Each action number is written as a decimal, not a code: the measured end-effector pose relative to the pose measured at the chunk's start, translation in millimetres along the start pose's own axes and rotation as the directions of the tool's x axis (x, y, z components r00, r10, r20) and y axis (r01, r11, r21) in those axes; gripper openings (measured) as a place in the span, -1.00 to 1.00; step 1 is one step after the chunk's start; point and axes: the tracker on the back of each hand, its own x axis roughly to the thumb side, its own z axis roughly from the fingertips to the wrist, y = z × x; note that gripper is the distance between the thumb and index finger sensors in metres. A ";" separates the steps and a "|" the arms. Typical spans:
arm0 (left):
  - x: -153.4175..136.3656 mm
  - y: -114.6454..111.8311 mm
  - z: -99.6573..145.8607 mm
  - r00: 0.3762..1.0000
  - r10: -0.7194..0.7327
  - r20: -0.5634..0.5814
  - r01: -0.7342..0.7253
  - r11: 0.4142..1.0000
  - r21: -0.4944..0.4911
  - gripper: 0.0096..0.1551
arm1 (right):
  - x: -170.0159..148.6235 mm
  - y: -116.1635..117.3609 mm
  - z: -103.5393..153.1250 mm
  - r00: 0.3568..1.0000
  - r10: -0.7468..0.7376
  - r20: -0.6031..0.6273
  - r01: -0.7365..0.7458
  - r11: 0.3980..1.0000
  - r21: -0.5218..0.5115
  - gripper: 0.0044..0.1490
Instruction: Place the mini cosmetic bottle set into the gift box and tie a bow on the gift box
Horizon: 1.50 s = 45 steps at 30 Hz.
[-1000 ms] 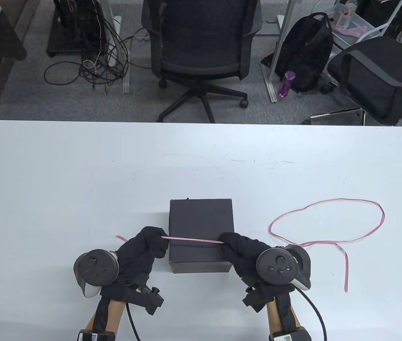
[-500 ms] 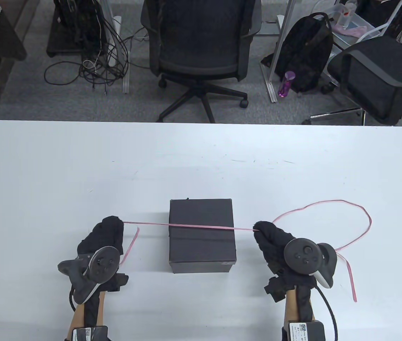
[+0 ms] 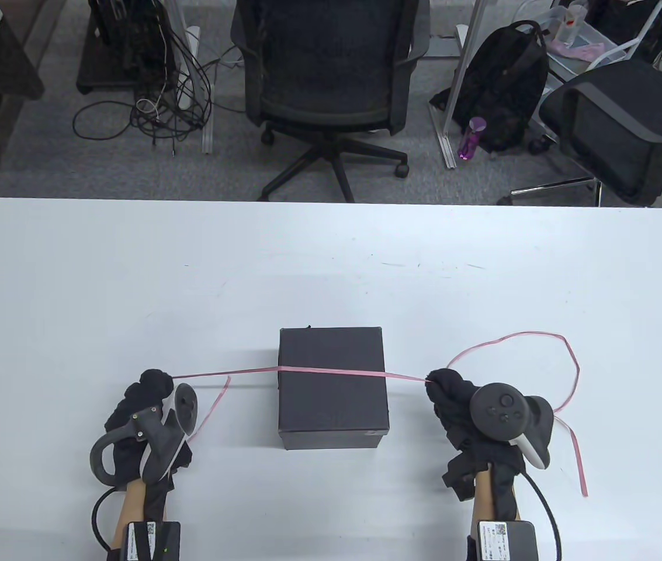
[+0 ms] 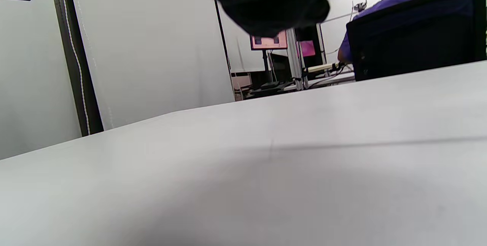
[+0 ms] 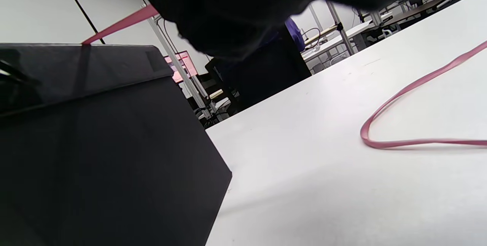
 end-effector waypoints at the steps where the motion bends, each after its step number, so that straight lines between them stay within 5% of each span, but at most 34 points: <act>1: 1.5 -2.5 -0.4 1.000 -0.004 0.002 0.004 1.000 -0.020 -0.57 | 1.4 1.1 -0.5 1.000 0.002 0.003 -0.002 1.000 0.012 -0.48; 7: 2.2 -10.5 -2.6 0.998 0.029 0.055 -0.024 0.996 -0.088 -0.55 | 5.9 3.2 -1.0 1.000 0.028 0.014 -0.028 0.999 0.031 -0.49; 10: 0.5 -7.4 -4.5 0.990 0.101 0.094 -0.084 0.981 -0.173 -0.25 | 7.1 2.2 -0.7 0.999 0.039 0.018 -0.039 0.999 0.021 -0.49; 15: 4.4 22.1 0.8 0.929 0.323 0.181 -0.296 0.942 -0.162 -0.11 | 17.1 -1.5 0.7 0.998 0.026 0.056 -0.025 1.000 -0.012 -0.49; 17: 9.4 43.4 9.2 0.835 0.479 0.271 -0.459 0.878 -0.135 -0.11 | 24.7 -3.7 1.9 0.996 0.014 0.087 -0.012 1.000 -0.026 -0.49; 22: 29.0 94.3 41.9 0.403 0.711 0.576 -0.750 0.617 -0.238 -0.05 | 54.1 -9.2 7.4 0.979 -0.017 0.204 0.026 0.999 -0.039 -0.49; 25: 42.4 113.2 60.7 0.260 0.721 0.642 -0.739 0.576 -0.348 -0.01 | 75.8 -11.1 12.8 0.958 -0.018 0.287 0.029 0.999 -0.033 -0.49; 35: 58.5 120.3 78.6 0.211 0.655 0.725 -0.671 0.637 -0.380 0.06 | 124.6 -1.2 26.3 0.872 -0.084 0.482 0.034 0.993 0.112 -0.49; 41: 58.5 115.8 72.6 0.162 0.697 0.698 -0.628 0.619 -0.472 -0.07 | 129.5 1.4 27.3 0.852 -0.127 0.508 0.053 0.986 0.157 -0.49; 45: 62.4 114.6 73.0 0.201 0.687 0.698 -0.548 0.669 -0.502 -0.23 | 128.9 1.2 26.8 0.851 -0.147 0.504 0.076 0.985 0.158 -0.49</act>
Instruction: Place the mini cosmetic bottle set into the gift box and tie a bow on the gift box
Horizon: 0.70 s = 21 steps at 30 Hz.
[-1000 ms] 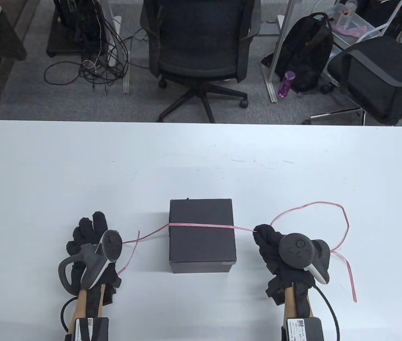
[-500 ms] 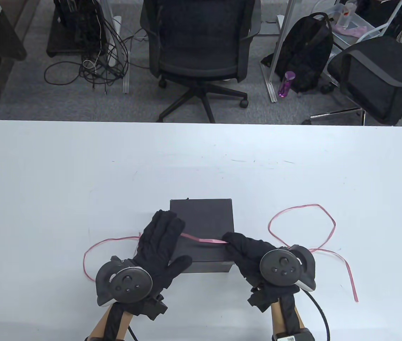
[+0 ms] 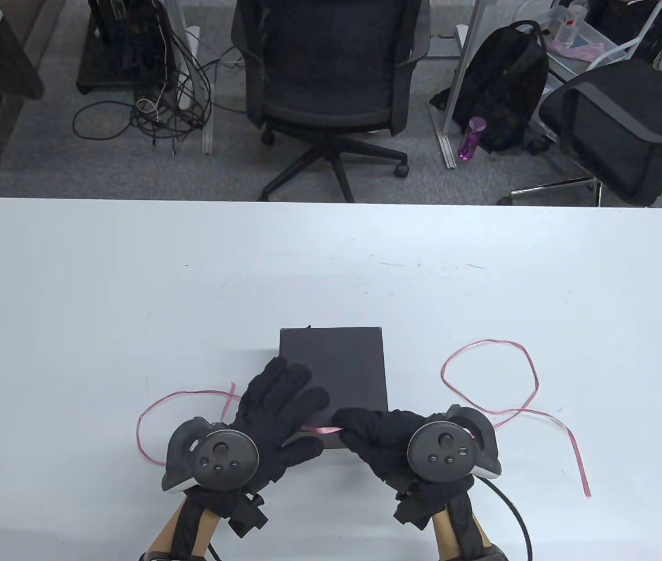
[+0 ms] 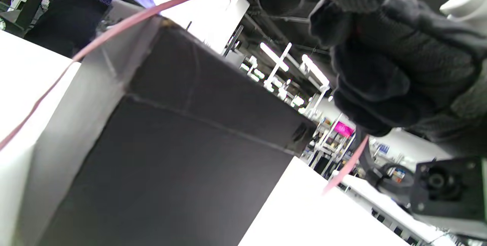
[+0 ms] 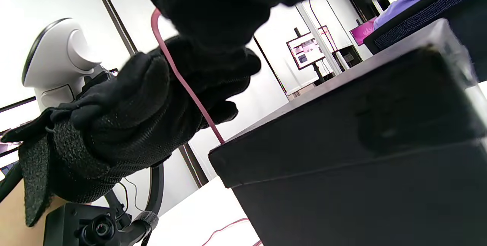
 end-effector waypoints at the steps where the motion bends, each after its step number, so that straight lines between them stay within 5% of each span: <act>1: -0.7 -0.5 -0.4 1.000 -0.007 0.004 0.007 1.000 -0.005 -0.32 | -0.2 -0.3 0.1 1.000 0.002 -0.004 -0.002 1.000 -0.005 -0.50; 4: -4.9 1.0 -0.2 0.998 0.067 0.017 -0.068 0.998 0.012 -0.55 | -2.1 -2.3 1.0 1.000 0.019 -0.024 -0.019 0.999 -0.030 -0.49; 11: -14.1 5.8 1.4 0.946 0.324 0.032 -0.325 0.945 0.044 -0.57 | -11.1 1.0 -0.5 0.998 -0.033 -0.055 0.031 0.999 -0.024 -0.48; 17: -38.8 15.3 8.7 0.777 0.629 0.025 -0.624 0.765 0.159 -0.57 | -25.5 -5.3 4.2 0.992 -0.015 -0.126 0.008 0.998 -0.055 -0.48; 21: -57.1 20.0 14.5 0.693 0.721 -0.002 -0.702 0.674 0.229 -0.57 | -36.4 -9.3 7.7 0.985 -0.023 -0.171 0.010 0.997 -0.078 -0.48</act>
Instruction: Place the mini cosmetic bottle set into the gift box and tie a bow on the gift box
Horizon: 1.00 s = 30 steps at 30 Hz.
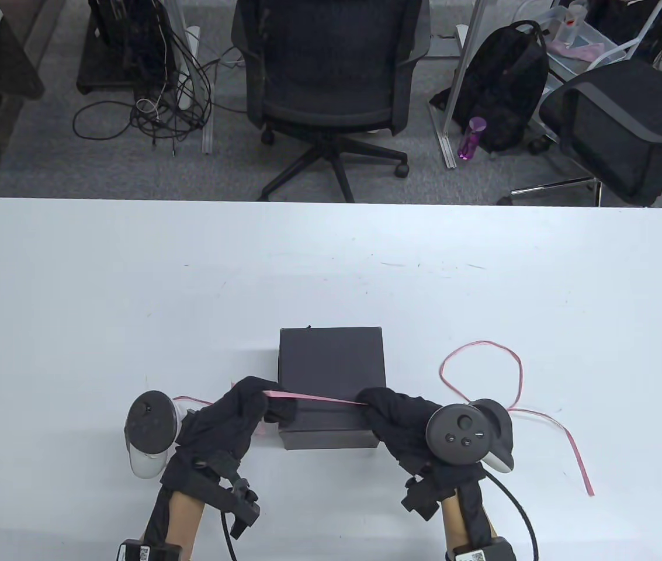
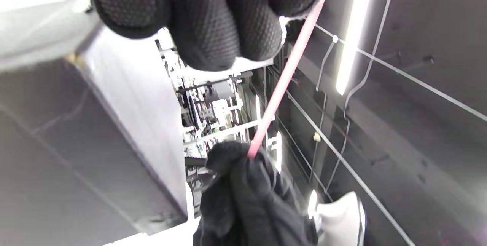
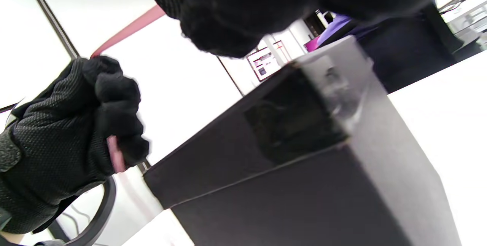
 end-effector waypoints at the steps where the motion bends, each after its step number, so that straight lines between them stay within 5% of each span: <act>1: -2.2 4.2 0.8 1.000 0.006 -0.015 -0.006 1.000 0.027 -0.57 | -2.5 -1.4 0.6 1.000 0.009 -0.012 -0.009 1.000 -0.007 -0.48; 10: -9.7 38.7 8.2 0.951 -0.248 -0.187 0.286 0.933 0.220 -0.56 | -28.8 -12.8 7.0 0.982 0.112 -0.149 -0.120 0.992 -0.043 -0.48; 17: -9.1 58.5 17.1 0.797 -0.497 -0.344 0.597 0.736 0.320 -0.56 | -54.1 -23.9 16.8 0.948 0.159 -0.277 -0.197 0.974 -0.115 -0.48; 23: -13.8 69.8 24.1 0.681 -0.550 -0.483 0.725 0.595 0.345 -0.57 | -69.4 -24.3 22.2 0.923 0.169 -0.347 -0.236 0.958 -0.162 -0.48; 27: -24.8 73.3 24.9 0.486 -0.624 -0.612 0.865 0.443 0.235 -0.57 | -77.1 -18.0 21.7 0.907 0.187 -0.376 -0.255 0.957 -0.141 -0.48; 30: -36.1 72.3 22.7 0.372 -0.658 -0.655 0.914 0.384 0.133 -0.57 | -81.0 -14.1 21.2 0.897 0.203 -0.392 -0.272 0.954 -0.127 -0.48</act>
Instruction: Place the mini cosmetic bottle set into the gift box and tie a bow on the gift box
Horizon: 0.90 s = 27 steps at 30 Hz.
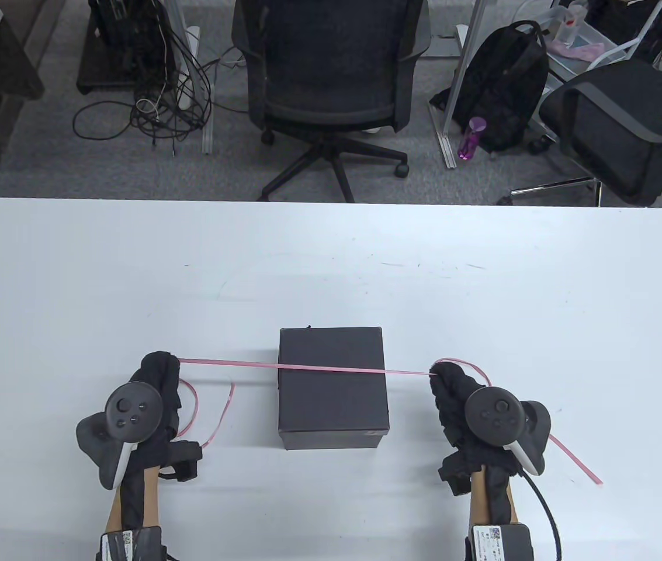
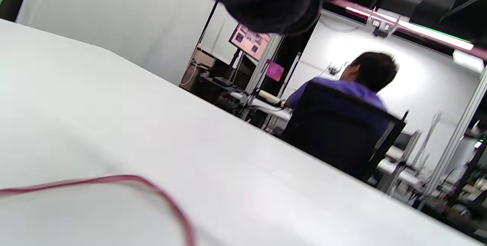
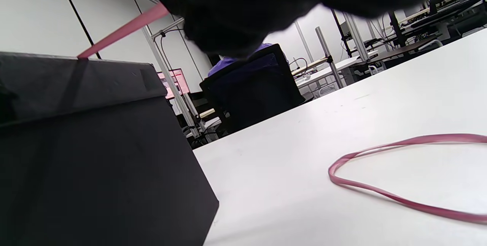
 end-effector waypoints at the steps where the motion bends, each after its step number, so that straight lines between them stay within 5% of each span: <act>1: -0.8 -6.1 -1.5 0.999 -0.029 -0.016 0.029 0.999 -0.041 -0.57 | -0.5 3.3 -0.5 1.000 0.008 -0.005 -0.008 1.000 0.003 -0.48; 8: 4.4 -44.9 -3.0 0.961 -0.275 0.000 0.267 0.934 -0.236 -0.57 | 8.4 19.4 -3.5 0.997 0.075 0.015 -0.075 0.995 0.069 -0.47; 13: 19.5 -64.2 -0.3 0.924 -0.374 0.081 0.373 0.833 -0.410 -0.56 | 11.7 23.1 -4.1 0.996 0.089 0.023 -0.090 0.992 0.088 -0.47; 17: 29.0 -56.9 -1.0 0.982 -0.002 0.186 0.116 0.791 -0.601 -0.03 | 11.9 23.3 -4.1 0.996 0.083 0.020 -0.084 0.991 0.101 -0.47; 21: 36.4 -52.4 1.6 0.861 0.434 0.266 -0.185 0.753 -0.631 0.21 | 13.0 24.9 -4.4 0.996 0.082 0.023 -0.084 0.991 0.102 -0.47; 24: 39.7 -59.0 4.6 0.784 0.541 0.304 -0.242 0.718 -0.653 0.27 | 13.5 28.0 -4.8 0.996 0.088 0.023 -0.090 0.990 0.108 -0.47; 27: 42.3 -72.5 8.4 0.771 0.576 0.272 -0.284 0.693 -0.663 0.25 | 13.7 33.8 -5.3 0.998 0.062 0.025 -0.065 0.992 0.110 -0.47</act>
